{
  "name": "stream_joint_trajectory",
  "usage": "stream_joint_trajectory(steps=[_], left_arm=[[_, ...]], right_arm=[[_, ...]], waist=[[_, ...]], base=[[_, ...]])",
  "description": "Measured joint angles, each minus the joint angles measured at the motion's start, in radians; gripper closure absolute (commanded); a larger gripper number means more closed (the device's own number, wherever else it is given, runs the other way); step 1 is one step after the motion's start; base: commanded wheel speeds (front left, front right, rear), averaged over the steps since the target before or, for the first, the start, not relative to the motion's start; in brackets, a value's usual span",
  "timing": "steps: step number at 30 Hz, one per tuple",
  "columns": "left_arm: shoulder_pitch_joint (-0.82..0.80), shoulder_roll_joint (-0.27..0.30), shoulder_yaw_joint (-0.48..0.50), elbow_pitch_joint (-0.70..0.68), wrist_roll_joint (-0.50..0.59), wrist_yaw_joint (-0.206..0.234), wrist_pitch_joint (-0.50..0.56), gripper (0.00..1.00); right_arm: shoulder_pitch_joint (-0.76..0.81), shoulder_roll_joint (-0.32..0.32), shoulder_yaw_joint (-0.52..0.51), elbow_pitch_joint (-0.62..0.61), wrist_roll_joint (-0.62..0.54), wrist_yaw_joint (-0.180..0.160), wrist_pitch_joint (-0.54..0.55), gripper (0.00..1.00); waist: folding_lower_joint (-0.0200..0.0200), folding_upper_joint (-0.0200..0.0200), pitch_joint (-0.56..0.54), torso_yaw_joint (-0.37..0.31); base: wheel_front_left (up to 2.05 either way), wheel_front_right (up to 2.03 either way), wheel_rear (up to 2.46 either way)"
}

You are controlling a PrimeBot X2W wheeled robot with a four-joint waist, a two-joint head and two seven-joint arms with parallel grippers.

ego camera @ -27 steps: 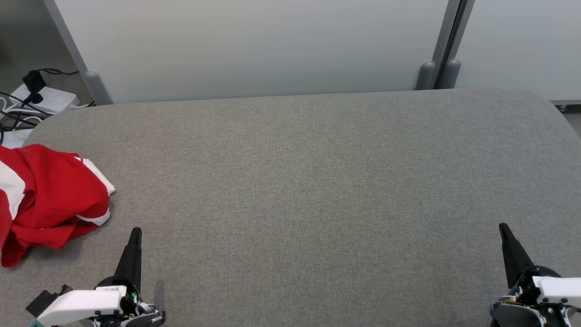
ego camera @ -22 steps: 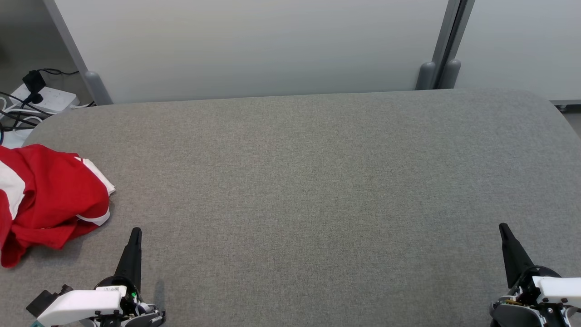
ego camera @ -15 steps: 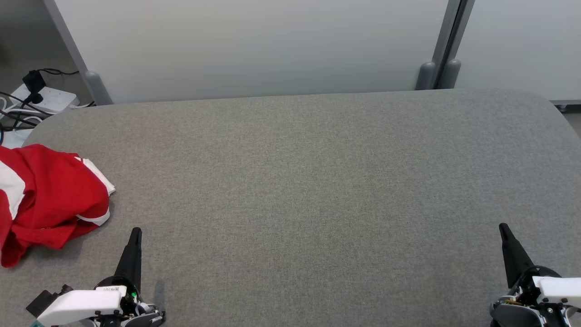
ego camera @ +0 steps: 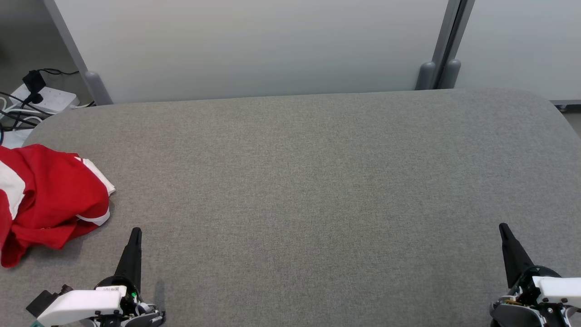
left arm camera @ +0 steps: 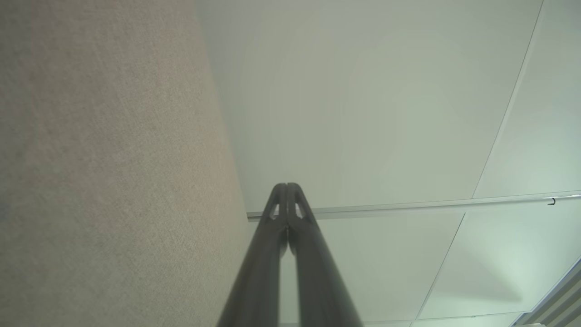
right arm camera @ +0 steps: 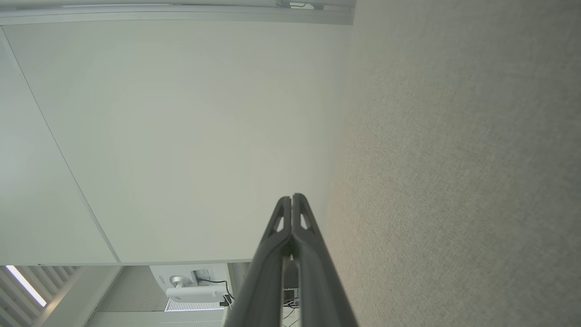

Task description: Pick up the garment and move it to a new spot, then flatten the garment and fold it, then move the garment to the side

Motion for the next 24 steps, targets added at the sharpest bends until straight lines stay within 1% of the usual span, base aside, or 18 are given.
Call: stream_joint_trajectory(steps=[6,7,11,17,24], left_arm=[[0.000,0.000,0.000,0.000,0.000,0.000,0.000,1.00],[0.000,0.000,0.000,0.001,0.000,0.000,0.000,0.00],[0.035,-0.011,-0.002,0.037,0.000,0.002,-0.002,0.00],[0.041,-0.016,-0.007,0.033,0.000,0.002,-0.006,0.00],[0.040,-0.016,-0.015,0.024,0.002,0.002,-0.021,0.00]], right_arm=[[0.000,0.000,0.000,0.000,0.000,0.000,0.000,1.00],[0.000,0.000,0.000,0.001,0.000,0.000,0.000,0.00],[0.030,0.014,0.006,0.035,-0.001,-0.002,0.000,0.00],[0.036,0.015,0.008,0.032,-0.003,-0.003,-0.002,0.00],[0.036,0.009,0.014,0.022,-0.008,-0.003,-0.020,0.00]], waist=[[0.0000,0.0000,0.000,0.000],[0.0000,0.0000,0.000,0.000],[0.0000,0.0001,0.000,0.000],[0.0008,0.0000,-0.001,0.000],[0.0004,0.0000,0.001,0.000]], base=[[0.00,0.00,0.00],[0.00,0.00,0.00],[0.00,0.00,0.00],[0.00,0.00,0.00],[0.00,0.00,0.00]])
